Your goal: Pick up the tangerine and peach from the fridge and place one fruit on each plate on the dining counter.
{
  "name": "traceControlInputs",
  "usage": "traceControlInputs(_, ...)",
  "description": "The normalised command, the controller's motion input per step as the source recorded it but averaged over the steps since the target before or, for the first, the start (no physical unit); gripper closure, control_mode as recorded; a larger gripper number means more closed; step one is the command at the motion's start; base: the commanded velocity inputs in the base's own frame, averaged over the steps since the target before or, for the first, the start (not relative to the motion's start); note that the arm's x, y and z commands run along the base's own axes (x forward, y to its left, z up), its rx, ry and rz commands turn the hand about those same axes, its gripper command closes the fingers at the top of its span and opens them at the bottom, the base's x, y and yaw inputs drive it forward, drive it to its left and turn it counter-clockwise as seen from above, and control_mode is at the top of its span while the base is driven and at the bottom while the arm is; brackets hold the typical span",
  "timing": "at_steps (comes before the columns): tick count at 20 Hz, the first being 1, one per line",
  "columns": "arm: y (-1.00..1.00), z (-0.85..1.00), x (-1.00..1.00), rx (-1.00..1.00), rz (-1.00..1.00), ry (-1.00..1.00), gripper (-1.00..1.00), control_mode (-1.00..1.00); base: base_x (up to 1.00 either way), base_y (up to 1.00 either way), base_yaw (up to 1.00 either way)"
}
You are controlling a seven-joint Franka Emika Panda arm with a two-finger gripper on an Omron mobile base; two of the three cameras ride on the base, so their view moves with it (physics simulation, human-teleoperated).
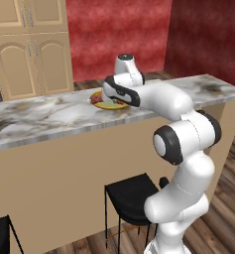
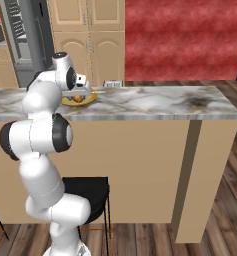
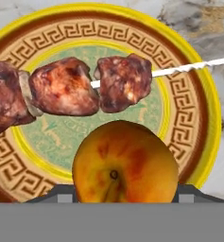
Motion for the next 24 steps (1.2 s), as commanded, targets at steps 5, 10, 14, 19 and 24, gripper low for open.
traceControlInputs(5,0.07,0.00,0.27,0.00,-0.02,0.02,1.00,-1.00,0.00,0.00,0.00)
traceControlInputs(10,0.00,0.00,0.00,0.00,0.00,0.00,-1.00,-1.00,0.00,0.00,0.00)
traceControlInputs(14,0.00,0.00,0.00,0.00,0.00,0.00,-1.00,-1.00,0.00,0.00,0.00)
traceControlInputs(19,0.00,0.00,0.00,0.00,0.00,0.00,-1.00,-1.00,0.00,0.00,0.00)
traceControlInputs(24,0.00,0.00,-0.03,0.00,-0.01,0.00,-1.00,-1.00,0.00,0.00,0.00)
